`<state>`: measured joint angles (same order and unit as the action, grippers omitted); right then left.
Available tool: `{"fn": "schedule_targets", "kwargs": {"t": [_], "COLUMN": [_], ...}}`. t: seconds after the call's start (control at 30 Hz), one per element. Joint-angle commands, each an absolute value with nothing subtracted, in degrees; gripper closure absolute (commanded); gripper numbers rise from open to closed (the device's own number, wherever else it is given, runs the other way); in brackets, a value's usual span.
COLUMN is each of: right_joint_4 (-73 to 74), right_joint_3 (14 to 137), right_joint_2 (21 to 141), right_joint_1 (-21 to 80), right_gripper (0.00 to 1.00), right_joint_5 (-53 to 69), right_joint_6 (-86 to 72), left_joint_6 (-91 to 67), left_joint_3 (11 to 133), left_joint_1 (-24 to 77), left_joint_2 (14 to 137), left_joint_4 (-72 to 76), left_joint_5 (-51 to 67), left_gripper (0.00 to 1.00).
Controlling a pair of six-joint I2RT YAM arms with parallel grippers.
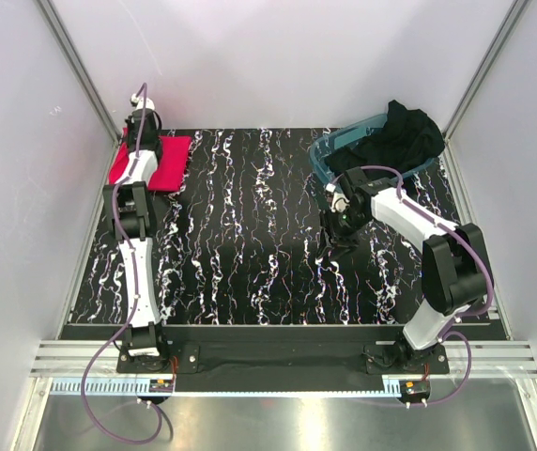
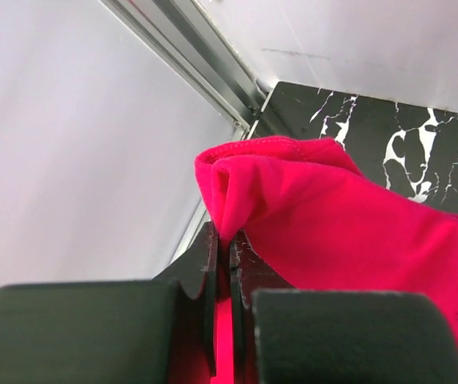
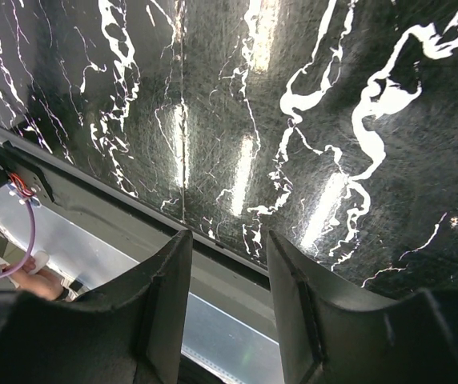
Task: Fold and stack the t-shirts
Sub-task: Neatly place the folded tshirt to the corner
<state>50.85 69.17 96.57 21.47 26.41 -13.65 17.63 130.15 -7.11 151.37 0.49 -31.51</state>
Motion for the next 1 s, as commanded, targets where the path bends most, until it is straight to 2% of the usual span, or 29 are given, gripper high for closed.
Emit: {"fn": "schedule_targets", "kwargs": {"t": [0.0,0.03,0.07,0.1,0.13,0.23,0.27,0.3,0.37,0.47,0.53,0.7,0.83,0.93,0.97], "right_joint_4": [50.71,50.54,50.45,50.01,50.10,50.89,51.41,51.42,51.24,51.50,51.50,48.78,44.05,39.92,38.77], "right_joint_3": [71.28,71.02,70.84,70.67,70.58,71.01,71.19,71.37,71.63,72.60,72.51,68.13,58.64,50.65,48.62], "right_joint_2": [96.85,97.03,97.29,97.29,97.38,97.21,97.12,96.95,95.72,93.26,91.42,81.32,70.09,62.70,61.10], "right_joint_1": [20.66,20.65,20.57,20.57,20.57,20.48,20.39,20.39,20.39,20.39,20.39,20.22,20.13,20.13,20.13], "right_gripper": [0.51,0.51,0.50,0.50,0.50,0.50,0.50,0.50,0.50,0.50,0.49,0.45,0.39,0.37,0.33], "right_joint_5": [26.19,26.28,26.63,26.63,26.72,26.19,26.02,26.10,26.10,25.23,24.35,23.91,22.51,22.76,22.85], "right_joint_6": [-12.48,-12.57,-12.57,-12.74,-12.74,-12.92,-13.09,-13.27,-14.23,-15.37,-15.99,-20.38,-26.43,-31.00,-32.16], "left_joint_6": [17.93,17.84,17.67,17.40,17.14,15.91,15.73,15.99,17.22,16.88,11.01,-9.11,-20.37,-21.26,-23.27], "left_joint_3": [132.80,132.72,132.71,132.71,132.98,133.68,133.42,132.90,128.69,122.37,118.41,97.09,79.40,68.05,65.24], "left_joint_1": [-7.38,-7.30,-7.64,-7.65,-7.65,-6.86,-6.42,-5.89,-3.52,-0.27,3.06,9.39,18.94,29.74,31.80], "left_joint_2": [150.56,150.56,150.38,150.21,149.94,146.70,144.25,142.49,138.80,129.49,121.50,101.82,82.33,70.81,68.14], "left_joint_4": [9.58,9.84,9.93,9.93,9.41,5.63,4.67,3.27,3.51,0.19,-6.92,-17.90,-20.48,-22.32,-25.72], "left_joint_5": [-33.05,-33.22,-33.40,-34.09,-35.15,-37.17,-37.53,-37.70,-39.89,-41.14,-39.74,-29.47,-19.96,-22.83,-24.07], "left_gripper": [1.00,0.97,0.86,0.69,0.41,0.31,0.21,0.17,0.12,0.11,0.11,0.11,0.11,0.10,0.09]}}
